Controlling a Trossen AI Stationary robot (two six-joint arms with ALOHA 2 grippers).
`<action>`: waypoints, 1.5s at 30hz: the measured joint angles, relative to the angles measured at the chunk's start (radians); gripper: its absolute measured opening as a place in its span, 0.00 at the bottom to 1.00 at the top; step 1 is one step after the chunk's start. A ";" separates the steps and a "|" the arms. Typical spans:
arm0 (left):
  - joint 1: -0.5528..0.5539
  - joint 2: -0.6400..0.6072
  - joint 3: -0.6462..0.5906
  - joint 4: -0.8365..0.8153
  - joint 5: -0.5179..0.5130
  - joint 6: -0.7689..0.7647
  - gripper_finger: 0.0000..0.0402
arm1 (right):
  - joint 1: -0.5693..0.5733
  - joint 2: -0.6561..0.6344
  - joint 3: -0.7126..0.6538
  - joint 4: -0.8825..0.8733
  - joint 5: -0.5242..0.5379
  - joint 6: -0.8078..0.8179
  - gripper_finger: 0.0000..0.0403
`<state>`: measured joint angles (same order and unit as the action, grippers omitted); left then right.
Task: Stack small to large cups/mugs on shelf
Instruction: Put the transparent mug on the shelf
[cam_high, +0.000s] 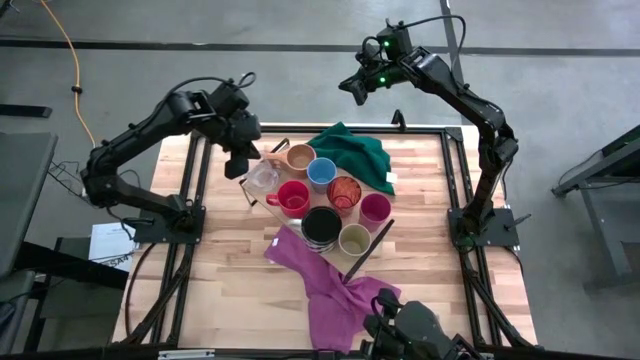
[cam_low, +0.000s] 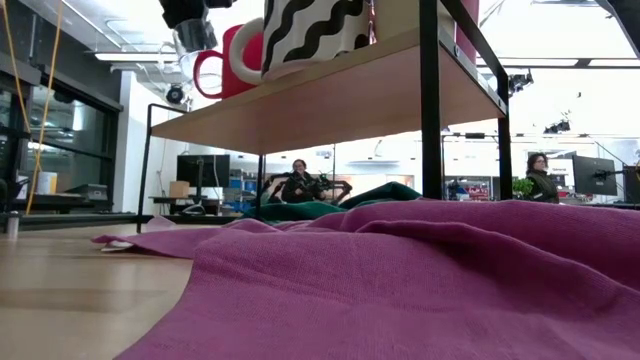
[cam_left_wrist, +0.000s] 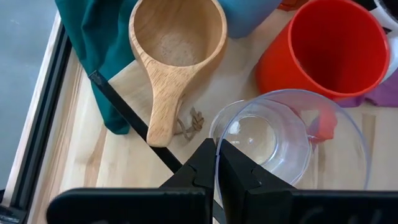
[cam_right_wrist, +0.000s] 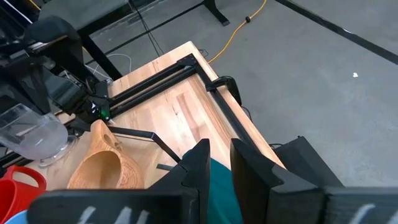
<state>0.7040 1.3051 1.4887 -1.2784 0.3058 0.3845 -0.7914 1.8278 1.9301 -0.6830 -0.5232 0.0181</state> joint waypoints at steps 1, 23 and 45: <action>0.000 0.004 0.000 0.000 0.000 0.004 0.00 | 0.000 0.000 0.000 0.000 0.000 0.000 0.14; -0.026 0.069 -0.075 0.030 0.020 0.004 0.00 | 0.000 0.000 0.000 0.000 0.002 -0.019 0.14; -0.026 0.067 -0.080 0.047 -0.002 0.003 0.00 | 0.000 0.000 0.000 0.000 0.000 -0.019 0.14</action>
<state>0.6785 1.3724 1.4086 -1.2317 0.3038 0.3878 -0.7911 1.8278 1.9301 -0.6830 -0.5232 -0.0006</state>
